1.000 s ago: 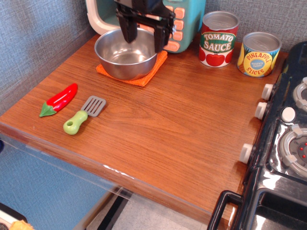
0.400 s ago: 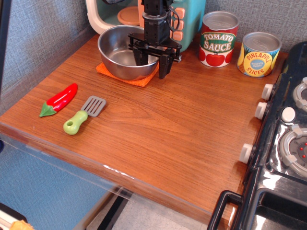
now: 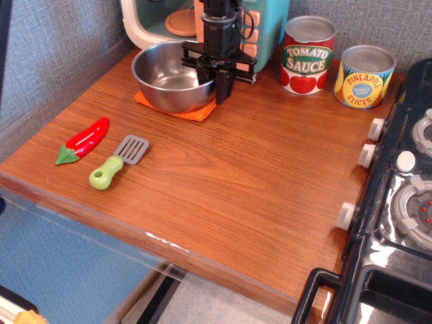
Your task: Move the pot to the right of the green peeler
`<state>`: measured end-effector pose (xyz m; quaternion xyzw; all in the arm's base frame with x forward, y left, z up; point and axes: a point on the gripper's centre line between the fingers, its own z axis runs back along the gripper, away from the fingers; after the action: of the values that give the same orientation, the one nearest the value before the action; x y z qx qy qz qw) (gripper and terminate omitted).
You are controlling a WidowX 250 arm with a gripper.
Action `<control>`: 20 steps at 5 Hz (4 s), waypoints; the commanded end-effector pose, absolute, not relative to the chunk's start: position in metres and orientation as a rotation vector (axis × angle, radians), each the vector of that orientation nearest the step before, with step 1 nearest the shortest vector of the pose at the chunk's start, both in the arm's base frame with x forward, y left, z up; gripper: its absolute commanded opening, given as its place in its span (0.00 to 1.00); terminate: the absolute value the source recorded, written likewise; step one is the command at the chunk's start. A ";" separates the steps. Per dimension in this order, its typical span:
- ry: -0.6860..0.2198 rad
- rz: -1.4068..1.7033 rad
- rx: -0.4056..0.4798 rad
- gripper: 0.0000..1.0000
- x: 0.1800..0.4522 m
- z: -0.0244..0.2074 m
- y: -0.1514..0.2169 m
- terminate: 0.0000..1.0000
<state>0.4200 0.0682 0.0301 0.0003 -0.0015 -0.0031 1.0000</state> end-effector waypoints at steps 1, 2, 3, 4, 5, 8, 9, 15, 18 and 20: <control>-0.168 -0.044 -0.013 0.00 0.414 0.099 0.080 0.00; -0.279 -0.136 0.027 0.00 0.395 0.139 0.069 0.00; -0.290 -0.273 0.039 0.00 0.356 0.142 0.037 0.00; -0.259 -0.459 0.042 0.00 0.314 0.122 -0.004 0.00; -0.212 -0.600 0.067 0.00 0.287 0.097 -0.034 0.00; -0.101 -0.743 0.132 0.00 0.252 0.047 -0.060 0.00; -0.076 -0.767 0.151 0.00 0.236 0.039 -0.059 0.00; -0.286 -0.509 -0.001 1.00 0.235 0.134 -0.009 0.00; -0.137 -0.319 0.040 1.00 0.242 0.096 0.059 0.00; -0.083 -0.314 0.035 1.00 0.241 0.086 0.068 0.00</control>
<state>0.2509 0.0551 0.0757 0.0110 -0.0245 -0.1596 0.9868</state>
